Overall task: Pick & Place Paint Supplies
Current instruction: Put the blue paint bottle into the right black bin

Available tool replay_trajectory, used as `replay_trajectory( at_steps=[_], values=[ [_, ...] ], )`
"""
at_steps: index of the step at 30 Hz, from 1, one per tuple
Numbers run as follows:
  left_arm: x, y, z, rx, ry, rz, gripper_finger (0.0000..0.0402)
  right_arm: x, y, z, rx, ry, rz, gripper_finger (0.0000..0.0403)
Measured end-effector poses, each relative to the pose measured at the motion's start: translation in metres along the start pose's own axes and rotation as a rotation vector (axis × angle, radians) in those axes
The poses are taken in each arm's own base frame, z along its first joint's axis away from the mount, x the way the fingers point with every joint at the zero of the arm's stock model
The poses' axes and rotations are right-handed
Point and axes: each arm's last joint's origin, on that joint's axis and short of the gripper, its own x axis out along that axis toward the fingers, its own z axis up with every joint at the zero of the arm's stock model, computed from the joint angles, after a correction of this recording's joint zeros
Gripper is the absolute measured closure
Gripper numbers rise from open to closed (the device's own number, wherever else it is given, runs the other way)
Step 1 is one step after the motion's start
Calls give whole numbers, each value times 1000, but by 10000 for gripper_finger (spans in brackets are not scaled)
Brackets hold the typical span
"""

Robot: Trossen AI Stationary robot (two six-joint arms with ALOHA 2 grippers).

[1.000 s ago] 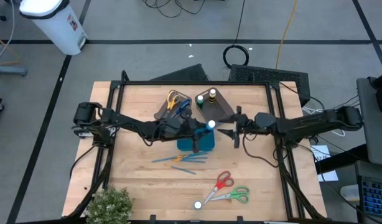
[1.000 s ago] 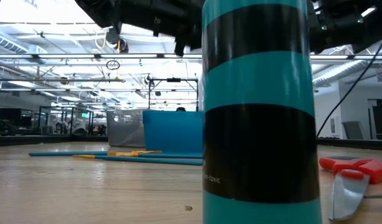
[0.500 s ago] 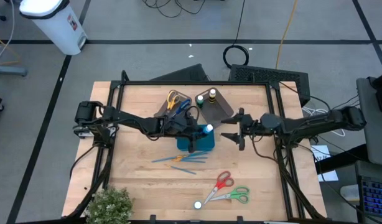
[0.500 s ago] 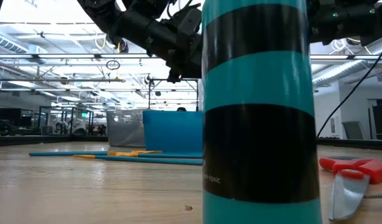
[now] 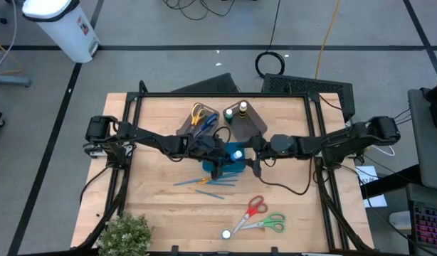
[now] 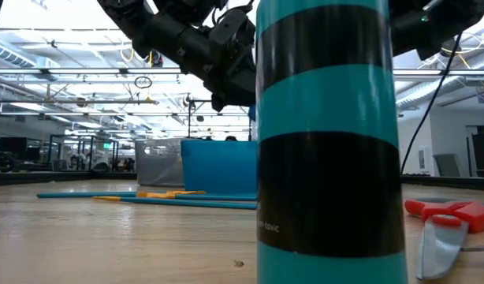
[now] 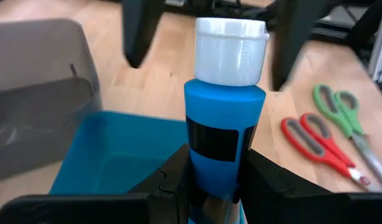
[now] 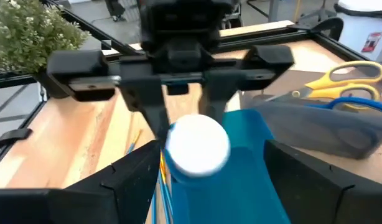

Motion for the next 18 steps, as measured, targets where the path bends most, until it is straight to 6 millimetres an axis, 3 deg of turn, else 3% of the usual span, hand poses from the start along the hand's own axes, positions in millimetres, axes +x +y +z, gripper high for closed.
replay_trajectory(
  at_steps=[18],
  values=[
    [0,0,-1,2,11,3,294,3,2,1,-6,-4,48,257]
  ],
)
